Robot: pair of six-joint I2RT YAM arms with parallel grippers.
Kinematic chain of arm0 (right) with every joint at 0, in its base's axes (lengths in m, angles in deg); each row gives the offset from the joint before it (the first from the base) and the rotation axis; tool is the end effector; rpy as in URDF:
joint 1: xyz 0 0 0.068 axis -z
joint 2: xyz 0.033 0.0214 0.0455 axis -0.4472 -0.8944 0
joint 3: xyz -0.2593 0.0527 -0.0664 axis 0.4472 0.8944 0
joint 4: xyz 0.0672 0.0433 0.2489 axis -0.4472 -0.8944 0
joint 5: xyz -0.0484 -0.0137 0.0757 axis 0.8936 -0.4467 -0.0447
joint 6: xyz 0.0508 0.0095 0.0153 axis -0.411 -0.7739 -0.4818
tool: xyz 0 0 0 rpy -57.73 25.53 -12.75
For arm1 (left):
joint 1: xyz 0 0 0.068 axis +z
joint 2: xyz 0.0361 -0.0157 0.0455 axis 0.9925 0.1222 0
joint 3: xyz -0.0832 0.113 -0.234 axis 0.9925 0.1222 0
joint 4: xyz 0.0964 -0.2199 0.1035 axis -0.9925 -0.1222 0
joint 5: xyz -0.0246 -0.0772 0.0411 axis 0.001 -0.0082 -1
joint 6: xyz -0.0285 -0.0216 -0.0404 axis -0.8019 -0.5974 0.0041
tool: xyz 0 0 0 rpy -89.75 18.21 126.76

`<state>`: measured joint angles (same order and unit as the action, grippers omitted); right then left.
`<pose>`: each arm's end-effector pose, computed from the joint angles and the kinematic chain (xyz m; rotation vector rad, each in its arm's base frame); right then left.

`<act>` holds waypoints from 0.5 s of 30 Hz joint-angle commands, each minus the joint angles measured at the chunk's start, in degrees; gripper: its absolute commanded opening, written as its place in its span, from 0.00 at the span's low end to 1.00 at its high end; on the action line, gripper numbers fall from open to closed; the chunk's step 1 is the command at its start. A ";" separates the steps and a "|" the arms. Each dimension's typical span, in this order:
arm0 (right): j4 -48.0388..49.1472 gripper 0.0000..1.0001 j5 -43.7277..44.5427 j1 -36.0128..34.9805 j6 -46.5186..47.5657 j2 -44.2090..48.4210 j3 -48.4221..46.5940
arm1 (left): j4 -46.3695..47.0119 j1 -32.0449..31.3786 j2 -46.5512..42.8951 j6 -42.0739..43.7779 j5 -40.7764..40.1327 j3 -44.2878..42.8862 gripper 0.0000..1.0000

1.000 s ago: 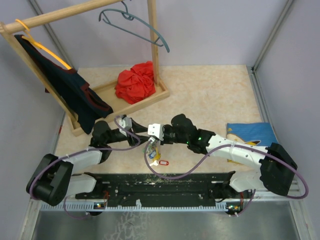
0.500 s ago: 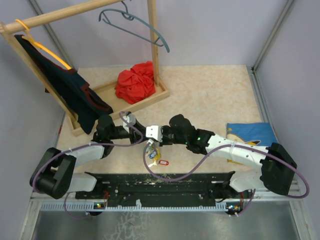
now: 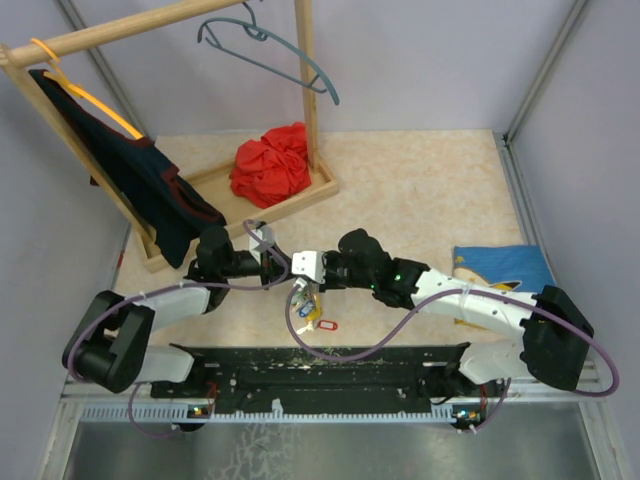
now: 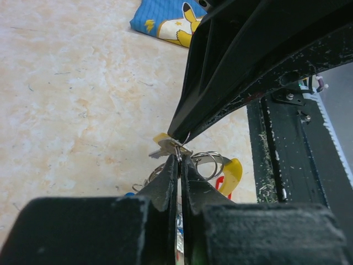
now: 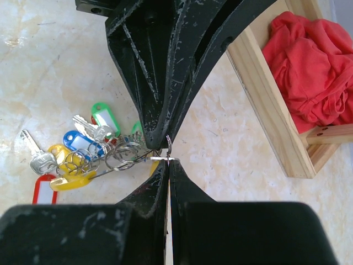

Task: Put the keys on the keyring

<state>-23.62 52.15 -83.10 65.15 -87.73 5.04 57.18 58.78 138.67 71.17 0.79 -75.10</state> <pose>0.1528 0.2414 0.2607 -1.6054 1.3360 0.3541 0.2089 -0.1280 0.2006 1.1271 1.3614 -1.2062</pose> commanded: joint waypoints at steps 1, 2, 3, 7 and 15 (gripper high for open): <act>2.46 0.00 0.48 -1.04 0.34 2.09 -3.07 | -0.40 0.25 0.38 0.60 1.99 -1.91 0.00; 2.32 0.00 0.61 -1.04 0.35 2.00 -3.02 | -0.14 0.23 0.06 0.49 1.94 -1.76 0.00; 2.19 0.00 0.84 -1.04 0.25 1.90 -2.87 | 0.30 0.26 -0.24 0.34 1.75 -1.49 0.00; 1.96 0.00 2.15 -1.04 -0.39 1.80 -1.43 | 1.73 0.22 -2.22 -0.39 -1.07 -0.44 0.00; 3.27 0.00 1.09 -1.04 -2.84 0.37 1.71 | 12.92 0.24 -4.03 -6.52 -3.99 2.92 0.00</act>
<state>-22.46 53.37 -83.18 64.23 -87.69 5.25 61.14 58.97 136.90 68.13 -2.18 -73.42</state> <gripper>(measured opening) 0.006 0.007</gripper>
